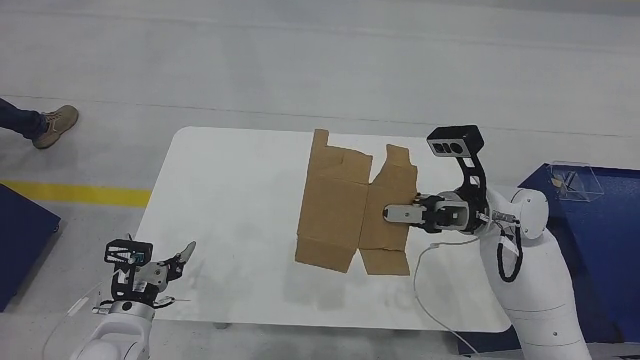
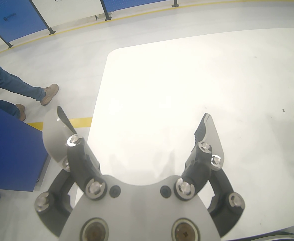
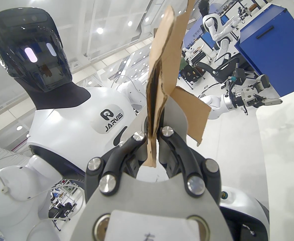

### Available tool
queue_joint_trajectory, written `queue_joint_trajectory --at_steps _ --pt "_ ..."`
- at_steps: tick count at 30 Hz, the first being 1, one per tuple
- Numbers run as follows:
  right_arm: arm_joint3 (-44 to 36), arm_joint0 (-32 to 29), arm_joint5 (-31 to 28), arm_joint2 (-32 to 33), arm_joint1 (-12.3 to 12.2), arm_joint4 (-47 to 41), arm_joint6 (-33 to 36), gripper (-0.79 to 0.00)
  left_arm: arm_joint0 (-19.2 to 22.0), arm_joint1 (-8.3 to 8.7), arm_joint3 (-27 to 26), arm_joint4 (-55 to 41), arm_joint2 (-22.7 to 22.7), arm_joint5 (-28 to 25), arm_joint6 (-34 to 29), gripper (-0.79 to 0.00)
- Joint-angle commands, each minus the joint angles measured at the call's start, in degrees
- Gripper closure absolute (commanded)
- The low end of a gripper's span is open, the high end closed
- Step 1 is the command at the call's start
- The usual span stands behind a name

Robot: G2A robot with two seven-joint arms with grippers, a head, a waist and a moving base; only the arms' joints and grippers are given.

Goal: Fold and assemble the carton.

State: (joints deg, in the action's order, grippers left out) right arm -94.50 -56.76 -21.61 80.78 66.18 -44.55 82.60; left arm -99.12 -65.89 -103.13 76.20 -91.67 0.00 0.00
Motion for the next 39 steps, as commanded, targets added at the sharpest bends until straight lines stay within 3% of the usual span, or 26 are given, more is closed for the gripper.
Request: queue_joint_trajectory --at_steps 1,4,10,14,18,23,28,33,36,39 --pt "-3.29 0.50 -1.00 0.96 -0.24 3.34 -0.93 0.000 0.00 0.00 0.00 0.00 0.00 0.00 0.00 -0.785" --pt "-8.77 0.75 -2.55 2.96 -0.58 6.25 -2.48 0.000 0.00 0.00 0.00 0.00 0.00 0.00 0.00 -0.785" --pt "-23.00 0.95 -8.57 10.83 -2.51 24.43 -8.49 0.000 0.00 0.00 0.00 0.00 0.00 0.00 0.00 -0.785" --pt "-29.43 0.90 -17.05 14.80 -4.71 41.14 -16.96 0.000 0.00 0.00 0.00 0.00 0.00 0.00 0.00 -0.785" --pt "-31.23 -0.95 -27.61 19.73 -7.10 56.23 -27.53 0.000 0.00 0.00 0.00 0.00 0.00 0.00 0.00 -0.785" --pt "-34.99 -3.35 -36.39 25.74 -9.13 76.87 -36.32 0.000 0.00 0.00 0.00 0.00 0.00 0.00 0.00 -0.785" --pt "-40.15 -4.76 -36.39 26.43 -10.34 91.60 -43.17 0.000 0.00 0.00 0.00 0.00 0.00 0.00 0.00 -0.785" --pt "-40.15 -4.96 -36.39 24.81 -12.67 113.37 -58.37 0.000 0.00 0.00 0.00 0.00 0.00 0.00 0.00 -0.785" --pt "-40.15 -4.26 -36.39 22.53 -14.84 135.53 -74.96 0.000 0.00 0.00 0.00 0.00 0.00 0.00 0.00 -0.785" --pt "-40.15 -5.01 -34.05 21.89 -16.01 152.20 -88.39 0.000 0.00 0.00 0.00 0.00 0.00 0.00 0.00 -0.785"
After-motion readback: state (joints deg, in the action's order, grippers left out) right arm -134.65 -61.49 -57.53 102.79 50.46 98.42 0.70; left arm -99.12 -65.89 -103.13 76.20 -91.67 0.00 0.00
